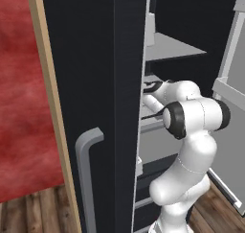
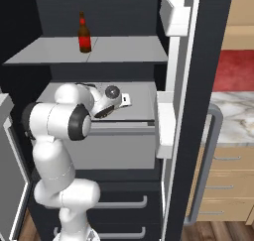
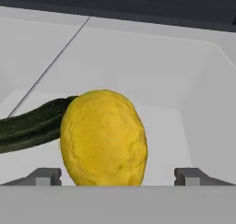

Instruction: Place the beer on the top shelf of the fridge to keep it out of children's reach, and place the lemon and squash on lower shelves for easy access.

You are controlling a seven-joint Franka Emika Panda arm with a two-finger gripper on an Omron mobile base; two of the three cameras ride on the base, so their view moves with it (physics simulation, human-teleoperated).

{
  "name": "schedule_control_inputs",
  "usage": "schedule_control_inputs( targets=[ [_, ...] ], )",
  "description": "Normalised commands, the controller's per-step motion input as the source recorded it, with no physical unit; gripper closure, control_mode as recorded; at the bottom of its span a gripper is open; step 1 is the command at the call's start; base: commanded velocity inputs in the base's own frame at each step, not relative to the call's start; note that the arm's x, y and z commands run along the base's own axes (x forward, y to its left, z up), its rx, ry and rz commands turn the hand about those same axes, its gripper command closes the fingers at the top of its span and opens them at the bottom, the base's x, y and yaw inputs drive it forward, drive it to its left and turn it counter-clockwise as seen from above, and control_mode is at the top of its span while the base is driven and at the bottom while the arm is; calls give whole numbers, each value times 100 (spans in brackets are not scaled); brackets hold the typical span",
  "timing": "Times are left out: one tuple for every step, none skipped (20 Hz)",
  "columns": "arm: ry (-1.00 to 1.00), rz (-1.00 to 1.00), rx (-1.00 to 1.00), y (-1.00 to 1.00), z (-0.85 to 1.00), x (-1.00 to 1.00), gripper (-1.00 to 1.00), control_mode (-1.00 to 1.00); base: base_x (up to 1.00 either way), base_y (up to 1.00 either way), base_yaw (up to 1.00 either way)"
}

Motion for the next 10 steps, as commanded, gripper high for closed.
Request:
schedule_control_inputs(
  targets=[
    [14, 0, -8, 0, 19, -17, -100, -100, 0, 0, 0],
    [11, 0, -10, 0, 8, -26, -100, -100, 0, 0, 0],
    [12, 0, -10, 0, 4, -40, -100, -100, 0, 0, 0],
    [12, 0, -10, 0, 2, -51, -100, -100, 0, 0, 0],
    [12, 0, -11, 0, 4, -63, -100, -100, 0, 0, 0],
    [10, 0, -11, 0, 2, -74, -100, -100, 0, 0, 0],
    [9, 0, -11, 0, 4, -79, -100, -100, 0, 0, 0],
    [7, 0, -11, 3, 9, -84, -100, -100, 0, 0, 0],
    [5, 0, -11, 7, 13, -89, -100, -100, 0, 0, 0],
    [3, 0, -11, 7, 15, -95, -100, -100, 0, 0, 0]
  ],
)
